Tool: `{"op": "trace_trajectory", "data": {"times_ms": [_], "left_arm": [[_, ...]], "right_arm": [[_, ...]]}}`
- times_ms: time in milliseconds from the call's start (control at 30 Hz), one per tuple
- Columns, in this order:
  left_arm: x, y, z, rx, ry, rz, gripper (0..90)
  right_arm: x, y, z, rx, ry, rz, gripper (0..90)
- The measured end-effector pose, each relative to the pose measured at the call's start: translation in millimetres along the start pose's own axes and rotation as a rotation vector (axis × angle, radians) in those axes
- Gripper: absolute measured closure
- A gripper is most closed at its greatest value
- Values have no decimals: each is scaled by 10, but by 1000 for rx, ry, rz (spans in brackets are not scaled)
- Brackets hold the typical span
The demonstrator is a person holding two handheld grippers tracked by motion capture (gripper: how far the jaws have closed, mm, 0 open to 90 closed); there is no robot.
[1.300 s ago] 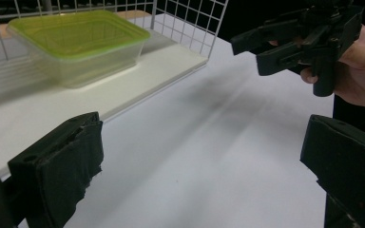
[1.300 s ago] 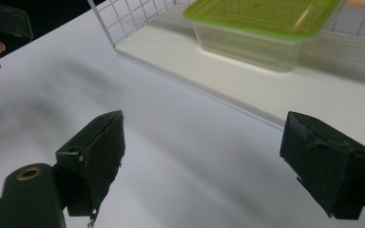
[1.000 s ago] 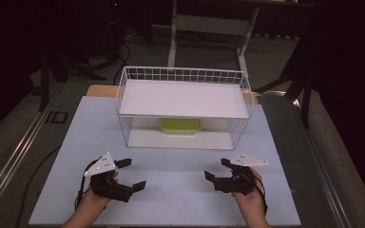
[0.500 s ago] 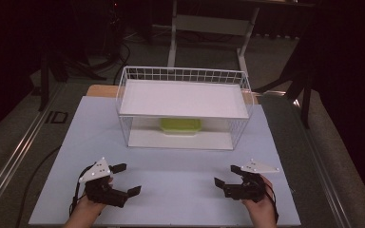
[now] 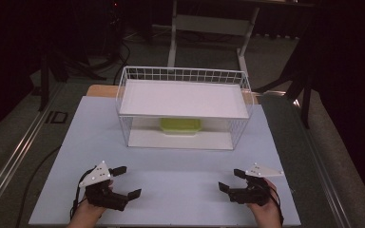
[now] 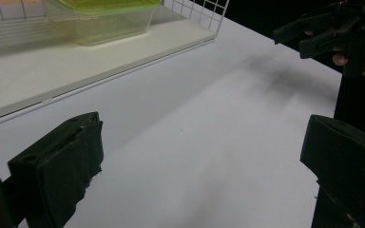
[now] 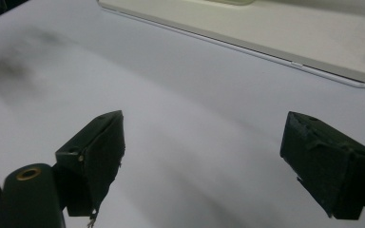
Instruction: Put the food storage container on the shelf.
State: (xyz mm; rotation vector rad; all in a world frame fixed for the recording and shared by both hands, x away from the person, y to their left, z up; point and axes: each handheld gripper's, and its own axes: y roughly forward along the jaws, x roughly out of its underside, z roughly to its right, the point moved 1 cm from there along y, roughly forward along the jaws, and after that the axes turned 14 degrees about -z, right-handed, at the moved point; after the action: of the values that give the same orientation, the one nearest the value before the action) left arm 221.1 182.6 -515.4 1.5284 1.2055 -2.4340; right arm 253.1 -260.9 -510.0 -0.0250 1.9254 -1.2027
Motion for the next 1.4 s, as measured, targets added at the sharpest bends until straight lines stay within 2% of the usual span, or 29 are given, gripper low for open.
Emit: {"op": "trace_trajectory", "data": {"times_ms": [133, 267, 433, 667, 733, 1000, 1233, 1400], "left_arm": [[-5, 7, -7, -1, -7, 11, 13], [-8, 1, -8, -6, 6, 14, 13], [10, 13, -1, 6, 4, 12, 13], [-2, 4, 31, 15, 20, 27, 13], [1, -7, 43, 12, 36, 29, 13], [9, -10, 49, 14, 49, 37, 13], [22, -26, 8, 18, 37, 66, 13], [33, -44, -50, 15, 0, 96, 13]], "right_arm": [[6, 36, 21, -3, -7, -8, 150], [18, 65, 29, -1, -16, -15, 149], [25, 72, 50, 9, -31, 1, 150], [-4, 67, 25, -18, -82, 22, 150], [-12, 65, 29, -11, -102, 29, 150], [-15, 114, 35, -51, -97, 27, 151], [-18, 144, 18, -72, -104, 19, 152], [-17, 144, 45, -76, -93, 29, 152]]}}
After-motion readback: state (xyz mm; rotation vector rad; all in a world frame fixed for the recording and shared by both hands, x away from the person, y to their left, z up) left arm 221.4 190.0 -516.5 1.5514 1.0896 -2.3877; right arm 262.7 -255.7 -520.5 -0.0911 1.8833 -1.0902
